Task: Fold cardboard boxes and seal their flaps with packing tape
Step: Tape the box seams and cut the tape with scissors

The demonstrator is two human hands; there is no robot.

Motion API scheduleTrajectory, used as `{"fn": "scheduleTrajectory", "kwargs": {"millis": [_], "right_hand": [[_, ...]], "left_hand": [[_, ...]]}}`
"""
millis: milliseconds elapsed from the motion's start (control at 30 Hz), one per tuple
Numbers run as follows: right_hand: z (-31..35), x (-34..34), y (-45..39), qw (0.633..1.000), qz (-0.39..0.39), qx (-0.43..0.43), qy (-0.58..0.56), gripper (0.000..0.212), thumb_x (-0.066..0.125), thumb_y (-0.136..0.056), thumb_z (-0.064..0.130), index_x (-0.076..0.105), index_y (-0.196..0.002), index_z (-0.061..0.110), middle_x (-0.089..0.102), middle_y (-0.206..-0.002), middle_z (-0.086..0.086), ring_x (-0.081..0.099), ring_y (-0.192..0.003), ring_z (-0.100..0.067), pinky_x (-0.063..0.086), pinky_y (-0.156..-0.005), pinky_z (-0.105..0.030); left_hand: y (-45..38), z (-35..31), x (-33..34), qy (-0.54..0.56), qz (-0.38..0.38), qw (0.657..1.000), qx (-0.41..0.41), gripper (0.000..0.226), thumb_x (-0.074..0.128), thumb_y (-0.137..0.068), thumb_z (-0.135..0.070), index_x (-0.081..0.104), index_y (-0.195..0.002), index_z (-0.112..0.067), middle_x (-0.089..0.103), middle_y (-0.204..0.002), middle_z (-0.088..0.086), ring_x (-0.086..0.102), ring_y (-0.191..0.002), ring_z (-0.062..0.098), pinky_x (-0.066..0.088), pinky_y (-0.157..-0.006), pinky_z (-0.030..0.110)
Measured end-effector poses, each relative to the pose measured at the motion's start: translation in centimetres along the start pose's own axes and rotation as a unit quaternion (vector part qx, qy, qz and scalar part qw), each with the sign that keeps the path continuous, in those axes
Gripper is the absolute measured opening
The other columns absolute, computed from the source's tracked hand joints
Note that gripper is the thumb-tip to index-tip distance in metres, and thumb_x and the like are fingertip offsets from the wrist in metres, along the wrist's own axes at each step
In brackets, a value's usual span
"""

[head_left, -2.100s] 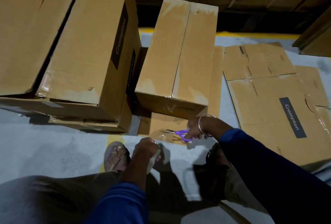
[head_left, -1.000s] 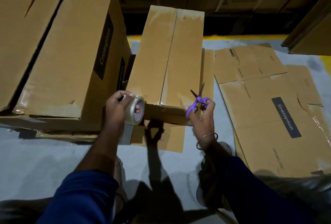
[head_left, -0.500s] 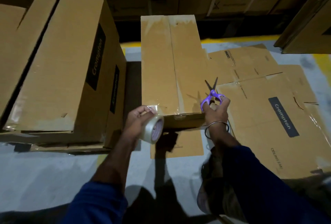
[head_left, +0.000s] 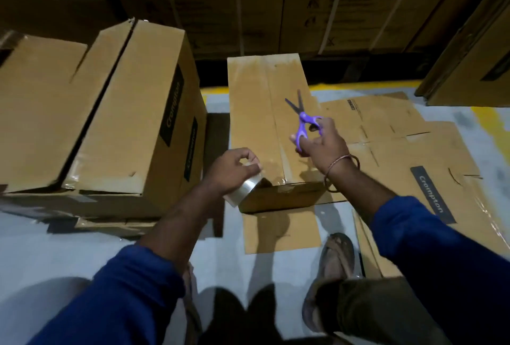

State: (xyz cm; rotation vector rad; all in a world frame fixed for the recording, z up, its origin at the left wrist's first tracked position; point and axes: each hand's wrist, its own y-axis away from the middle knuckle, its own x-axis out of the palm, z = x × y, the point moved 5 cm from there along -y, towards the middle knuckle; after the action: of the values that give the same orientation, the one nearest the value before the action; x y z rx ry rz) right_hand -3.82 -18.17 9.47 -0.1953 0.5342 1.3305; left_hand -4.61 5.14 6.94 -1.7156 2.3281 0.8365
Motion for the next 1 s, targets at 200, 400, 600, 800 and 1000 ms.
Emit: {"fn": "scheduleTrajectory", "kwargs": {"millis": [200,400,600,800,1000], "right_hand": [[6.1,-0.1,5.8,0.981,0.184,-0.051,-0.033,0.052,0.072,-0.097,0.026,0.036,-0.132,0.017,0.061,-0.063,0.006,0.057,-0.06,-0.01,0.047,-0.064,-0.035],[4.9,0.8,6.6,0.988,0.115,-0.097,0.029,0.044,0.072,-0.087,0.01,0.048,-0.121,0.027,0.068,-0.068,0.004,0.062,-0.059,-0.01,0.046,-0.063,-0.03],[5.0,0.0,4.3,0.995,0.091,-0.032,-0.025,0.044,0.061,-0.089,-0.008,0.049,-0.118,0.023,0.072,-0.073,-0.013,0.077,-0.069,-0.024,0.062,-0.076,-0.055],[3.2,-1.4,1.9,0.957,0.201,0.13,-0.162,0.044,0.044,-0.092,-0.027,0.044,-0.125,0.002,0.059,-0.073,-0.027,0.07,-0.057,-0.034,0.061,-0.054,-0.04],[0.8,-3.8,0.6,0.961,0.144,0.165,-0.167,0.049,0.044,-0.089,-0.027,0.045,-0.131,-0.001,0.061,-0.076,-0.035,0.068,-0.074,-0.047,0.06,-0.053,-0.036]], "left_hand": [[3.8,-5.6,-2.2,-0.129,0.033,0.988,0.074,0.015,0.07,-0.084,-0.044,0.069,-0.083,-0.03,0.072,-0.085,-0.013,0.065,-0.08,0.014,0.052,-0.076,0.035],[4.3,-5.7,-1.0,-0.163,0.048,0.984,0.05,0.025,0.063,-0.073,-0.056,0.066,-0.08,-0.032,0.068,-0.089,-0.008,0.065,-0.082,0.021,0.05,-0.073,0.034],[2.8,-6.5,-0.9,-0.191,0.015,0.98,0.053,0.019,0.071,-0.085,-0.054,0.066,-0.088,-0.036,0.071,-0.093,-0.008,0.065,-0.083,0.018,0.053,-0.075,0.036],[2.4,-6.0,-1.8,-0.018,0.157,0.987,-0.024,0.076,0.085,-0.074,-0.052,0.057,-0.139,-0.027,0.072,-0.121,0.008,0.073,-0.102,0.026,0.06,-0.083,0.036],[2.7,-5.0,-0.7,0.03,0.293,0.956,-0.005,0.031,0.076,-0.092,-0.018,0.069,-0.102,0.011,0.072,-0.08,0.016,0.067,-0.067,0.022,0.054,-0.066,0.027]]}}
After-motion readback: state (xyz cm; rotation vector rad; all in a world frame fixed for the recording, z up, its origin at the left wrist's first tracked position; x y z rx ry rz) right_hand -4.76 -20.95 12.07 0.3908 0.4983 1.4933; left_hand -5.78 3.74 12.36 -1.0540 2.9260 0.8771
